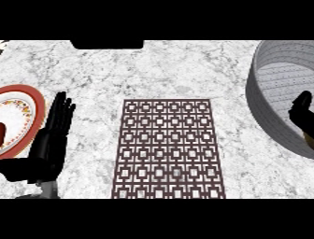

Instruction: Pick the pear from the placemat and place it in the basket

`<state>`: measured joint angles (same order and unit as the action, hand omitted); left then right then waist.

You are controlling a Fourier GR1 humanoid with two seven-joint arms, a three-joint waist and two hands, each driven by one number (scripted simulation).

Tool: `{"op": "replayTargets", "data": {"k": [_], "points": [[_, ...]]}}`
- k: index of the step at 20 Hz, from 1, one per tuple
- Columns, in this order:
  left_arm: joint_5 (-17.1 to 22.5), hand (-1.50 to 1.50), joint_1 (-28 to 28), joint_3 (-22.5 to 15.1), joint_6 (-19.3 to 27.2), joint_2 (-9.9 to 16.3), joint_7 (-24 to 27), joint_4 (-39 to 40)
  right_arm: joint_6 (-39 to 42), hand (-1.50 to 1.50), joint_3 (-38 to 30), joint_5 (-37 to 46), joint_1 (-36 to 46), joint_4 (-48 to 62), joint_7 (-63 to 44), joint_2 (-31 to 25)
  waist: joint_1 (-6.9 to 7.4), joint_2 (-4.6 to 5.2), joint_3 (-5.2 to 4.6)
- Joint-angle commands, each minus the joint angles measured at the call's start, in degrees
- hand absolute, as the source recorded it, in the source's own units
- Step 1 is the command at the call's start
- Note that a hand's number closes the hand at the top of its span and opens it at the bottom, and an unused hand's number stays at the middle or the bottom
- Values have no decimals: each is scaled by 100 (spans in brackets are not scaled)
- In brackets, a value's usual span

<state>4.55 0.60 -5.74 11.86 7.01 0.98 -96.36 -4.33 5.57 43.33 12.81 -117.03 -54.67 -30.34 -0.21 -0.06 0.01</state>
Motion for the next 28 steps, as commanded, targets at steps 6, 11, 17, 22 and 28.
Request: {"op": "replayTargets", "data": {"k": [6, 11, 17, 22, 28], "points": [[-59, 0, -205, 59, -37, -99, -337, -106, 347, 150, -1049, -496, -712, 583, 1296, -196, 3, 3, 1], [118, 0, -569, 413, -234, 119, -723, -93, 117, 150, -976, -86, -258, 1697, 1898, 67, 36, 10, 1], [24, 0, 91, 387, -365, -45, -145, -222, -64, 150, -1388, -158, -201, 2415, 2623, 349, 41, 5, 0], [-88, 0, -102, 451, -431, -136, 119, 222, -199, 150, -1610, -158, -750, 2073, 2921, 601, 9, 3, -1], [-48, 0, -92, 434, -563, -109, -87, 89, -620, 150, -2054, -192, -180, 3167, 3025, 697, 37, 10, -1]]}}
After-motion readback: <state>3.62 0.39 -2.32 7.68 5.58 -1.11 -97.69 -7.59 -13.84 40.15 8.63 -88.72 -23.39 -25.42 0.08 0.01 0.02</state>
